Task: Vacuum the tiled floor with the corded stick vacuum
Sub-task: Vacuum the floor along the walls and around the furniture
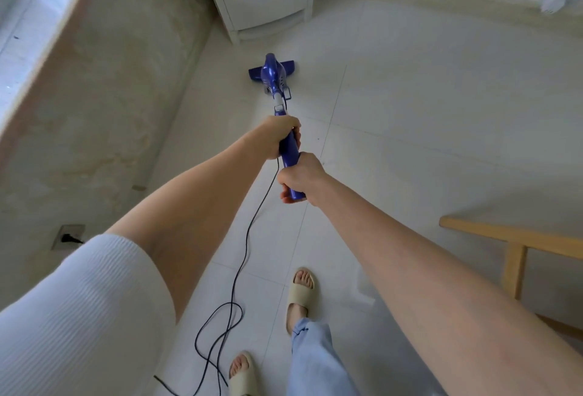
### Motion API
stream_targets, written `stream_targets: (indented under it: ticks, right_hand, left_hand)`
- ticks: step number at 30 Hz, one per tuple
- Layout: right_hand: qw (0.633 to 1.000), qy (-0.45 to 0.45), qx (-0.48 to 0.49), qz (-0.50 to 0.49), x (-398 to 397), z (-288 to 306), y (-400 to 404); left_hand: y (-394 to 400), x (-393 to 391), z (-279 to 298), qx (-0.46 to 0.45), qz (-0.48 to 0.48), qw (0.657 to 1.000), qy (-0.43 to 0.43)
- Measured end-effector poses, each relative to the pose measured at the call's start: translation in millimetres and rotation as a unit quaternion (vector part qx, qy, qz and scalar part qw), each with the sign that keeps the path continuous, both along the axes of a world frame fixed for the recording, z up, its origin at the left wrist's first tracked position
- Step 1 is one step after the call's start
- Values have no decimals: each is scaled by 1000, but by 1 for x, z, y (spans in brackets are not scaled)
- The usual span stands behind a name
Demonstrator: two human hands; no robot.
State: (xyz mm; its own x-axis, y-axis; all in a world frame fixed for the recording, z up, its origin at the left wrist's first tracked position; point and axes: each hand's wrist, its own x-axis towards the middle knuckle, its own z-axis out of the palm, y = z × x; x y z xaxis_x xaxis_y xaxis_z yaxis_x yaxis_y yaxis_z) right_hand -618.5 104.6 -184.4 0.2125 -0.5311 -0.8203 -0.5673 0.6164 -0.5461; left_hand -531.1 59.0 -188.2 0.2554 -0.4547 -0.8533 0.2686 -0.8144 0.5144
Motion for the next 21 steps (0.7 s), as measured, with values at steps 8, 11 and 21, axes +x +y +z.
stream_targets:
  ticks: [8, 11, 21]
  right_hand:
    - [999, -10, 5, -36, -16, 9, 43]
    - [998, -19, -3, -60, -18, 21, 59]
    - [999, 32, 22, -17, -56, 65, 158]
  left_hand:
    - [36, -10, 6, 17, -13, 999, 25]
    - [49, -12, 22, 9, -16, 999, 35]
    - [162, -50, 62, 4, -13, 995, 99]
